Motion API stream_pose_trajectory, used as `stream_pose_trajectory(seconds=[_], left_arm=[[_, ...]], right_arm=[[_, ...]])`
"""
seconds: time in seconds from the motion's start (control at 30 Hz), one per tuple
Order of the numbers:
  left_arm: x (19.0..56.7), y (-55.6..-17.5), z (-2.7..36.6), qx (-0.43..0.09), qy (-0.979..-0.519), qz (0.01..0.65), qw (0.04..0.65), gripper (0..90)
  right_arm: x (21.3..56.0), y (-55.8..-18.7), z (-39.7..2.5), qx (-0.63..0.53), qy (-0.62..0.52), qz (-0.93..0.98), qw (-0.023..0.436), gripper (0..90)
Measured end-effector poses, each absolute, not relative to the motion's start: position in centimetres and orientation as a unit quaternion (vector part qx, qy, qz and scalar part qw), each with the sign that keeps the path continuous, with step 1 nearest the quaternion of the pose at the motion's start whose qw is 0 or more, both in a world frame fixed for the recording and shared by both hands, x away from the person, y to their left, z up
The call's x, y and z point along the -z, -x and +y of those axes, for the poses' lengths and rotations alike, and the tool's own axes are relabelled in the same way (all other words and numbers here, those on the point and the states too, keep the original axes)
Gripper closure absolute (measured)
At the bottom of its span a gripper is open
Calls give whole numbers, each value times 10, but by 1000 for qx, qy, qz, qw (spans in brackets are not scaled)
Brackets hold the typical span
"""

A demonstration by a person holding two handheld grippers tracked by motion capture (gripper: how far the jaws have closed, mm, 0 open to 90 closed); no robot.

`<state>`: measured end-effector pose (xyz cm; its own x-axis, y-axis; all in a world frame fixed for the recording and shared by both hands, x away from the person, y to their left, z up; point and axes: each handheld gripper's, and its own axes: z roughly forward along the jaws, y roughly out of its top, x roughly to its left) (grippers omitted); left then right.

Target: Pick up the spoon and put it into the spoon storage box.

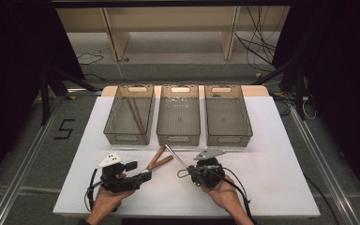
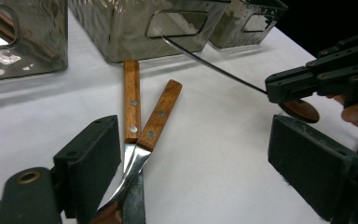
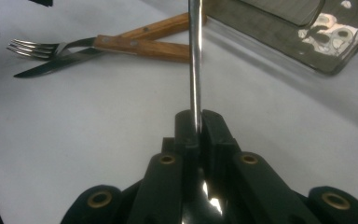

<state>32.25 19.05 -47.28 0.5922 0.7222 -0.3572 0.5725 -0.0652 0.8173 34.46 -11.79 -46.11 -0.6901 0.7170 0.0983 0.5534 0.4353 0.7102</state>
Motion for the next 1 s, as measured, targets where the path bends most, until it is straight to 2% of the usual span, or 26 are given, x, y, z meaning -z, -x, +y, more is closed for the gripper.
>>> stream_pose_trajectory(seconds=[0.6,1.0], left_arm=[[473,-324,208,-91,-714,465,516,166],[473,-318,211,-111,-718,454,516,166]], right_arm=[[436,-348,-121,-407,-373,826,111,863],[399,-393,-125,-440,-401,793,129,863]])
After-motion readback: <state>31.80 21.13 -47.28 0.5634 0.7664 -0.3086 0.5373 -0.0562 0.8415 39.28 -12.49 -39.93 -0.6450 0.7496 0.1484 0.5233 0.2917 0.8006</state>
